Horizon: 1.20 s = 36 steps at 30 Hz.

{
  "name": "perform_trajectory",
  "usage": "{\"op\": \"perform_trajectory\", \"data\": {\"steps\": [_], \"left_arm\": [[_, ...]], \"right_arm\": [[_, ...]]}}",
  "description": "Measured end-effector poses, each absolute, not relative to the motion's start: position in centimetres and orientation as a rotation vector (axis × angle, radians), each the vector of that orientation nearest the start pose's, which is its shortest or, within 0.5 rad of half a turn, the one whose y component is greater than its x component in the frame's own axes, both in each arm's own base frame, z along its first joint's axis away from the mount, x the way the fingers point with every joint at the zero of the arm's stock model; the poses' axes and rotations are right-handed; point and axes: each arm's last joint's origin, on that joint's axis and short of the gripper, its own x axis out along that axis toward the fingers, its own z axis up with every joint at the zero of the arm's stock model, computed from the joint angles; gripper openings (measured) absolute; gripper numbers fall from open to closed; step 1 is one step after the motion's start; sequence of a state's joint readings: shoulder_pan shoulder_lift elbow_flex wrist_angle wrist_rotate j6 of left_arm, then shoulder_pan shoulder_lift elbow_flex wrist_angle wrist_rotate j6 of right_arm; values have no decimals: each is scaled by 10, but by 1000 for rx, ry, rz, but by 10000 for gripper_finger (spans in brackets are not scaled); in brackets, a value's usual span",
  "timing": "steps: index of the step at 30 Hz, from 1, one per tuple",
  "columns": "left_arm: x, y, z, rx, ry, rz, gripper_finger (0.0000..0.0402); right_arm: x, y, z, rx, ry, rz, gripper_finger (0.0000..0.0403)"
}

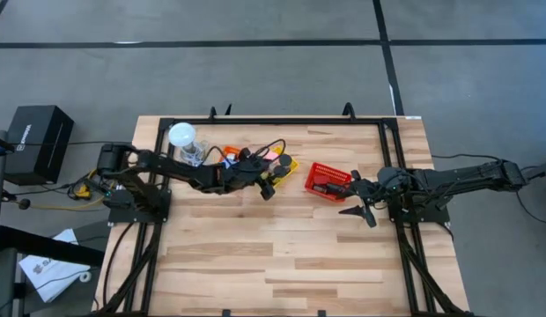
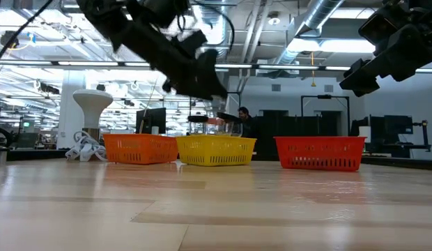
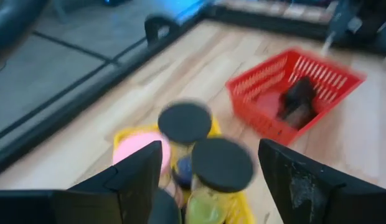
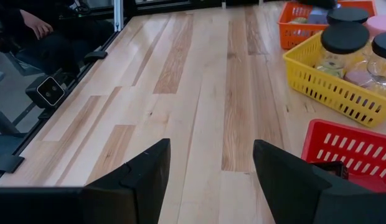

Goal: Pick & Place Office items
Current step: Return to Home Position

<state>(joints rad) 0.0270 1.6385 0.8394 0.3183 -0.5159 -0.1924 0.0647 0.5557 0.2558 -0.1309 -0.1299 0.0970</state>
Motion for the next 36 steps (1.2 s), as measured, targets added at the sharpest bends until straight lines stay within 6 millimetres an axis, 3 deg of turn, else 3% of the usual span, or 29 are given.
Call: {"op": "perform_trajectory", "data": {"steps": [6, 11, 22, 28, 36], "left_arm": [[309, 10, 242, -48, 324, 519, 241], [271, -2, 286, -37, 272, 469, 209], [193, -11, 333, -25, 213, 396, 75], [158, -7, 322, 58, 180, 380, 10], [113, -1, 276, -13, 98, 369, 3]], "right_arm": [[135, 12, 188, 110, 438, 168, 221], [130, 10, 195, 111, 368, 157, 221], [113, 1, 211, 61, 206, 100, 221], [101, -2, 216, 57, 145, 70, 221], [93, -3, 220, 24, 73, 61, 221]]}}
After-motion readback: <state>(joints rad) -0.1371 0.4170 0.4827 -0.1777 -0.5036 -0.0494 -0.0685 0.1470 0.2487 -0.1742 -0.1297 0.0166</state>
